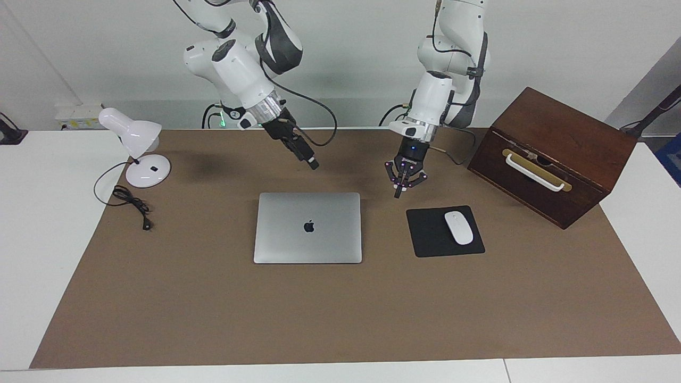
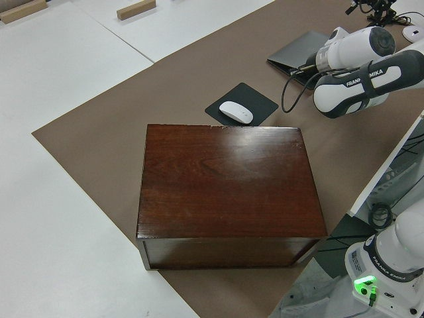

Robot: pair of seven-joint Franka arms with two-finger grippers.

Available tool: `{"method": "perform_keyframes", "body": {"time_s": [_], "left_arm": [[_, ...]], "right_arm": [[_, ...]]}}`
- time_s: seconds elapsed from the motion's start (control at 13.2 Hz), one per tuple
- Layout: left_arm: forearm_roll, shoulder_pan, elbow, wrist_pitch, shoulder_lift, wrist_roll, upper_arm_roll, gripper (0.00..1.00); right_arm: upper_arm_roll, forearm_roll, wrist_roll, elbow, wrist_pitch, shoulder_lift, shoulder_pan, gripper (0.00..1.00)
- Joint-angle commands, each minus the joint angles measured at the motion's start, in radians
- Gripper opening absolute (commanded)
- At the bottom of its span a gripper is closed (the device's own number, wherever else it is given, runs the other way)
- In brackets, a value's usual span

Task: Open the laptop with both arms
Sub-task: 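Move the left gripper and the right gripper toward the laptop's front edge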

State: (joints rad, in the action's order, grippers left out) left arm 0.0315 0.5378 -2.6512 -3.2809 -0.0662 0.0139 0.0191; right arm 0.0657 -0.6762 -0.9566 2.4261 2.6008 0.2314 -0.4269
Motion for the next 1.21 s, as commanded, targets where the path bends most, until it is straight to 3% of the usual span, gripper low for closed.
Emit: {"method": "perform_keyframes", "body": {"time_s": [0.0,0.45,1.14], "left_arm": [[-0.013,0.048,-0.021,-0.045,0.0,0.005,-0.018,0.0],[-0.013,0.091,-0.021,-0.221,0.112,0.005,-0.018,0.0],[-0.019,0.152,0.02,-0.221,0.203,-0.074,-0.021,0.0]], "right_arm": [[-0.001,-0.026,0.048,0.053,0.025,0.002,0.007,1.0],[-0.009,-0.026,0.095,0.073,0.073,-0.044,0.016,1.0],[-0.009,-0.028,0.144,0.068,0.162,-0.141,0.016,1.0]]}}
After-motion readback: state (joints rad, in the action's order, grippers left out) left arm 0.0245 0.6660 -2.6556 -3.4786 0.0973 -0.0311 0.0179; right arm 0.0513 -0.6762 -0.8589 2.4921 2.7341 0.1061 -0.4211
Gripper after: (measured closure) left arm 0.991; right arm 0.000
